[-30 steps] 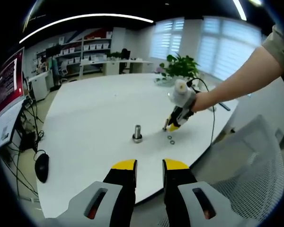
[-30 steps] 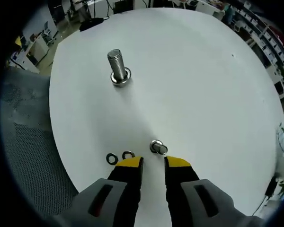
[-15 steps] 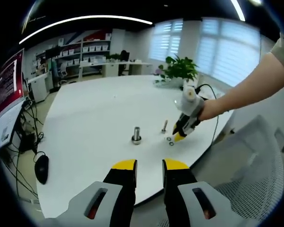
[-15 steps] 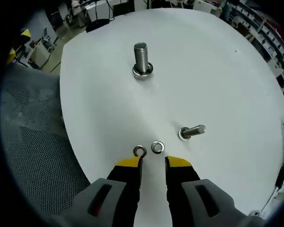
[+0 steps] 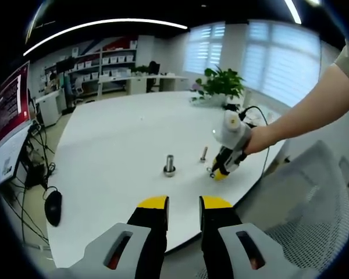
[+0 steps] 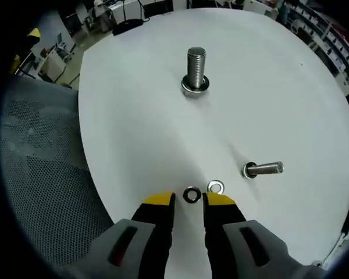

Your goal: Place the washer onto the threaded stud by aligning its center hole with the stud, sliding it down to the base, and recovering from edge contact or off-axis alignment until the washer reaches the visible bottom stop.

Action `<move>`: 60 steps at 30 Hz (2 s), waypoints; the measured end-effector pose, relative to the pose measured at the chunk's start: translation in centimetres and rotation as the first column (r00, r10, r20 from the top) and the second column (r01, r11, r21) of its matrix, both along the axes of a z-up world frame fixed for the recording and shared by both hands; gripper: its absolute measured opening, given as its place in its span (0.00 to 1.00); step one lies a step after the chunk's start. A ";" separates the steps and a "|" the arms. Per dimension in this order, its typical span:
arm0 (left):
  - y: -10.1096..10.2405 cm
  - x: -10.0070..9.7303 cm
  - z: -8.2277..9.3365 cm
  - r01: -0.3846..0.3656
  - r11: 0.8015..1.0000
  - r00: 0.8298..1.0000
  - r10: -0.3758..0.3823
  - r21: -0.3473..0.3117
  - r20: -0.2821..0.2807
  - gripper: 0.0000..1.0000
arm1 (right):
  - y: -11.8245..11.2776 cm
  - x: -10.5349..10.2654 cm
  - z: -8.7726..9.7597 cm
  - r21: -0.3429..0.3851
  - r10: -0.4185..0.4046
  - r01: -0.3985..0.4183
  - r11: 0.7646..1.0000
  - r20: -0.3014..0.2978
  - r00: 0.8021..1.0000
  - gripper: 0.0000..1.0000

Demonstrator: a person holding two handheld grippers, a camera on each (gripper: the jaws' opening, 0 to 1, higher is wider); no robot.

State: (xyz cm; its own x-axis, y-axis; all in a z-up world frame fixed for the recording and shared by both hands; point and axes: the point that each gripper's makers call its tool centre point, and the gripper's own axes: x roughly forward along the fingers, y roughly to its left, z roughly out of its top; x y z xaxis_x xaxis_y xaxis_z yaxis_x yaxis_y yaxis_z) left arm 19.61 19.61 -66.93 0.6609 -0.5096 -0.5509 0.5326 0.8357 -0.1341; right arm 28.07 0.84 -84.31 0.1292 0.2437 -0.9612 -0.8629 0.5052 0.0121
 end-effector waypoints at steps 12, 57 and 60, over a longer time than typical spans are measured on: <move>0.0 0.0 -0.2 -0.001 1.000 1.000 0.001 0.007 -0.009 0.18 | -0.9 -0.2 0.1 -0.019 0.079 -0.078 0.997 0.037 0.996 0.16; 0.1 0.1 0.0 -0.004 1.000 1.000 0.004 -0.003 0.003 0.18 | -1.1 -0.6 0.1 -0.131 0.091 -0.079 0.988 0.086 0.992 0.14; 0.1 0.1 0.0 0.000 1.000 1.000 0.000 -0.002 0.003 0.18 | -1.2 -0.5 0.1 -0.104 0.064 -0.055 0.993 0.085 0.994 0.14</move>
State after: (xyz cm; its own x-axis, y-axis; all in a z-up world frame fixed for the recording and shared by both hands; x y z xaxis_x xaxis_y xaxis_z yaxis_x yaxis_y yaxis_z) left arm 19.67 19.68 -66.91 0.6624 -0.5108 -0.5481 0.5329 0.8354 -0.1345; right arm 27.61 -0.36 -84.21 0.2023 0.1557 -0.9669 -0.8870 0.4475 -0.1135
